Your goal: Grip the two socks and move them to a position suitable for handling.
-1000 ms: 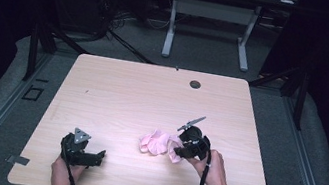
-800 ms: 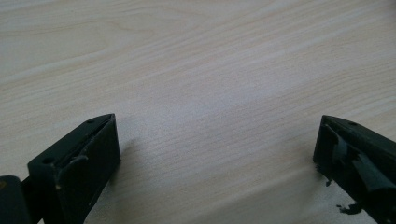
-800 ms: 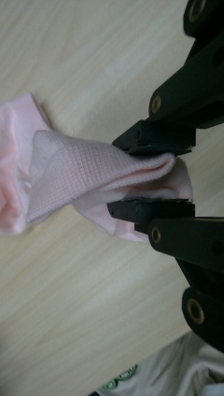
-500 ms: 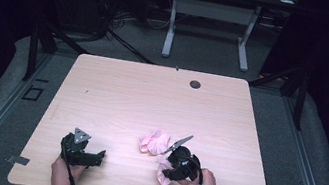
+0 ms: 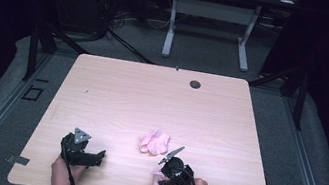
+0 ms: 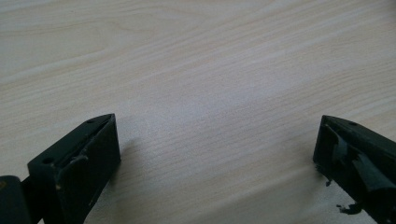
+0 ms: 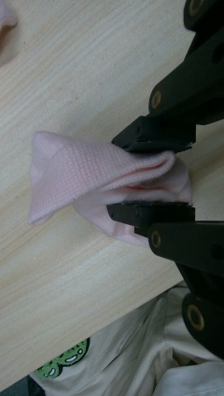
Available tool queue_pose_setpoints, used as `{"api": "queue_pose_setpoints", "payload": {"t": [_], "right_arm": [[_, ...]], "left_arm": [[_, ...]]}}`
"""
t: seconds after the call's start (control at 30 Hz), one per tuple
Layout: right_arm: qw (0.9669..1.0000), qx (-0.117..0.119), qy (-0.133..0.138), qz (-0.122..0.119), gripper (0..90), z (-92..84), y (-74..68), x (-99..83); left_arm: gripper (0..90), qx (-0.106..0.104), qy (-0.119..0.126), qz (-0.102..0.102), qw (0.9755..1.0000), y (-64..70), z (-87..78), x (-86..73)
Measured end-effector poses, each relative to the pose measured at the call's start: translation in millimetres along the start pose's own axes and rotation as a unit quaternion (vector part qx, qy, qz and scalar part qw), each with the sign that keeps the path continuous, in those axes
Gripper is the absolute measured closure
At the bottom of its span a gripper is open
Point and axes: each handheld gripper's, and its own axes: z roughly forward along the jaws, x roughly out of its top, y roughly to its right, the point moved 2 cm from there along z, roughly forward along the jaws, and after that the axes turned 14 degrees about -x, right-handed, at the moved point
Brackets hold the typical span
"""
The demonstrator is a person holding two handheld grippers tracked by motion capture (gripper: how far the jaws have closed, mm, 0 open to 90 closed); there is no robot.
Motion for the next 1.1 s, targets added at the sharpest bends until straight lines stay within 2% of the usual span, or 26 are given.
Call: {"api": "queue_pose_setpoints", "payload": {"t": [0.13, 0.2, 0.23, 0.27, 0.3, 0.33, 0.37, 0.4, 0.43, 0.57, 0.73, 0.77, 0.8, 0.87, 0.93, 0.97, 1.03, 1.07, 1.1], "right_arm": [[1.0000, 0.005, 0.004, 0.004, 66.0, 0.6, 0.7, -1.1], [0.9998, 0.012, 0.009, 0.010, 49.8, 0.8, 0.8, -1.1], [0.9998, 0.012, 0.009, 0.010, 49.8, 0.8, 0.8, -1.1], [0.9997, 0.017, 0.012, 0.010, 33.3, -0.5, 3.2, -1.7], [0.9997, 0.017, 0.012, 0.010, 33.3, -0.5, 3.2, -1.7], [0.9990, 0.021, 0.030, 0.023, 22.7, -5.1, 6.7, -1.8], [0.9990, 0.021, 0.030, 0.023, 22.7, -5.1, 6.7, -1.8], [0.9988, 0.022, 0.037, 0.026, 18.6, -8.8, 9.2, -1.7], [0.9977, 0.023, 0.053, 0.035, 14.0, -17.4, 15.9, -1.3], [0.9959, 0.020, 0.069, 0.055, 10.6, -27.8, 27.3, -1.2], [0.9938, 0.006, 0.091, 0.063, 15.8, -35.5, 36.0, -3.6], [0.9936, 0.002, 0.093, 0.064, 20.4, -37.2, 36.2, -3.9], [0.9936, 0.002, 0.093, 0.064, 20.4, -37.2, 36.2, -3.9], [0.9928, -0.006, 0.104, 0.060, 27.6, -40.2, 34.2, -4.2], [0.9932, -0.010, 0.107, 0.046, 35.3, -41.3, 30.4, -3.0], [0.9935, -0.010, 0.109, 0.032, 43.8, -38.9, 24.8, 0.1], [0.9940, -0.008, 0.106, 0.024, 45.0, -36.9, 22.0, 1.5], [0.9962, -0.013, 0.086, 0.000, 51.9, -29.1, 15.0, 5.5], [0.9965, -0.015, 0.082, -0.006, 53.3, -25.8, 12.8, 6.5]], "left_arm": [[0.2, 0.000, 0.000, 0.000, 1.0000, 0.1, 0.0, 0.0], [0.3, 0.000, 0.000, 0.000, 1.0000, 0.1, 0.0, 0.0], [0.3, 0.000, -0.001, 0.000, 1.0000, 0.0, -0.1, 0.0], [0.2, 0.000, 0.000, -0.001, 1.0000, 0.1, 0.0, 0.0], [0.2, 0.000, 0.000, -0.001, 1.0000, 0.1, 0.0, 0.0], [0.2, 0.000, -0.001, 0.000, 1.0000, -0.1, -0.1, 0.2], [0.2, 0.000, -0.001, 0.000, 1.0000, -0.1, -0.1, 0.2], [0.2, 0.001, -0.001, -0.001, 1.0000, 0.2, 0.0, 0.3], [0.1, 0.001, -0.001, -0.002, 1.0000, 0.2, 0.1, 0.3], [0.1, 0.000, -0.003, 0.000, 1.0000, -0.1, 0.0, 0.5], [0.0, 0.001, -0.002, -0.002, 1.0000, 0.3, -0.3, 0.2], [0.0, 0.004, -0.007, -0.004, 1.0000, 0.7, -1.2, 0.3], [0.0, 0.006, -0.011, -0.007, 0.9999, 2.2, -1.9, 0.3], [0.0, -0.002, -0.014, -0.016, 0.9998, 7.5, -4.7, -0.1], [0.1, -0.011, -0.009, -0.017, 0.9997, 13.5, -7.3, -0.5], [0.1, -0.025, -0.002, -0.014, 0.9996, 21.5, -10.1, -0.3], [0.2, -0.032, 0.001, -0.011, 0.9994, 25.7, -11.4, 0.1], [0.3, -0.041, 0.002, -0.003, 0.9991, 33.7, -12.9, 1.2], [0.4, -0.045, 0.004, 0.000, 0.9990, 37.7, -12.8, 1.5]]}}
